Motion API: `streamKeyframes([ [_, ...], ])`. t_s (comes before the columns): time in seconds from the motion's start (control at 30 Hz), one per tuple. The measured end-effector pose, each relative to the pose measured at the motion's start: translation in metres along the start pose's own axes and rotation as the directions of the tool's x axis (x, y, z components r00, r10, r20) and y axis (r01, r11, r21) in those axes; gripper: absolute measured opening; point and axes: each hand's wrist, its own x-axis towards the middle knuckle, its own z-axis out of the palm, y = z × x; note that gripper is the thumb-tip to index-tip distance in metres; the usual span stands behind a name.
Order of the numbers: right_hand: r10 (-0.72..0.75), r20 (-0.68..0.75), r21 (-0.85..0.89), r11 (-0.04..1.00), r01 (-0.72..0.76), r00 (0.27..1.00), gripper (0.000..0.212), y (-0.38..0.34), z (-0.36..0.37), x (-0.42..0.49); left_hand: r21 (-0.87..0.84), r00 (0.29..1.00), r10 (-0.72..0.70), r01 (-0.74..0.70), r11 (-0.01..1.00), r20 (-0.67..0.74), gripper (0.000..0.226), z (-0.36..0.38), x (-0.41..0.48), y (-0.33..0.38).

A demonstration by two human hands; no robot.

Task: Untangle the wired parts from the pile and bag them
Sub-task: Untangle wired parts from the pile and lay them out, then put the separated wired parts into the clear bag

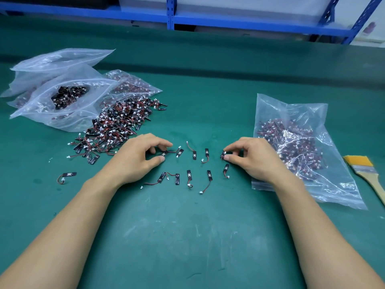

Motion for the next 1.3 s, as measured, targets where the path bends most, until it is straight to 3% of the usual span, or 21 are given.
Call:
streamKeyframes([
  [0.3, -0.124, 0.046, -0.062, 0.990, 0.127, 0.991, 0.017, -0.030, 0.019, 0.000, -0.064, 0.997, 0.079, -0.079, 0.995, -0.010, 0.026, 0.041, 0.025, 0.049],
  [0.43, -0.099, -0.030, -0.025, 0.995, 0.099, 0.995, 0.016, -0.024, 0.006, -0.007, -0.072, 0.997, 0.074, -0.074, 0.995, -0.003, 0.029, 0.044, 0.029, 0.052],
  [0.5, -0.079, -0.058, -0.024, 0.997, 0.077, 0.995, 0.015, -0.019, -0.005, -0.009, -0.039, 0.995, 0.082, -0.080, 0.996, 0.049, 0.040, 0.039, 0.024, 0.043],
  [0.57, -0.058, -0.043, -0.054, 0.997, 0.056, 0.997, 0.020, -0.016, -0.017, -0.012, -0.006, 0.987, 0.105, -0.105, 0.994, 0.126, 0.065, 0.037, 0.019, 0.038],
  [0.63, -0.027, 0.025, -0.127, 0.991, 0.030, 0.999, 0.034, -0.015, -0.030, -0.016, 0.078, 0.963, 0.150, -0.171, 0.982, 0.223, 0.087, 0.043, 0.017, 0.042],
  [0.7, 0.024, 0.117, -0.203, 0.979, 0.000, 0.993, 0.058, -0.015, -0.041, -0.021, 0.206, 0.941, 0.193, -0.255, 0.945, 0.277, 0.094, 0.054, 0.019, 0.046],
  [0.77, 0.089, 0.196, -0.246, 0.969, -0.039, 0.977, 0.078, -0.015, -0.051, -0.027, 0.242, 0.950, 0.207, -0.263, 0.934, 0.235, 0.085, 0.057, 0.024, 0.047],
  [0.87, 0.164, 0.265, -0.326, 0.943, -0.072, 0.950, 0.085, -0.012, -0.059, -0.031, 0.195, 0.956, 0.261, -0.283, 0.939, 0.132, 0.060, 0.055, 0.029, 0.045],
  [0.97, 0.200, 0.294, -0.365, 0.927, -0.084, 0.934, 0.073, -0.009, -0.062, -0.031, 0.147, 0.960, 0.262, -0.274, 0.950, 0.100, 0.037, 0.055, 0.029, 0.045],
  [1.07, 0.219, 0.316, -0.290, 0.949, -0.126, 0.923, 0.055, -0.007, -0.060, -0.030, 0.127, 0.970, 0.224, -0.235, 0.964, 0.092, 0.018, 0.051, 0.030, 0.043],
  [1.2, 0.202, 0.341, -0.232, 0.965, -0.126, 0.918, 0.038, -0.011, -0.053, -0.025, 0.112, 0.975, 0.221, -0.224, 0.968, 0.036, 0.014, 0.047, 0.030, 0.037],
  [1.3, 0.121, 0.253, -0.230, 0.971, -0.062, 0.960, 0.031, -0.018, -0.042, -0.016, 0.097, 0.971, 0.238, -0.235, 0.967, -0.018, 0.013, 0.046, 0.029, 0.036],
])
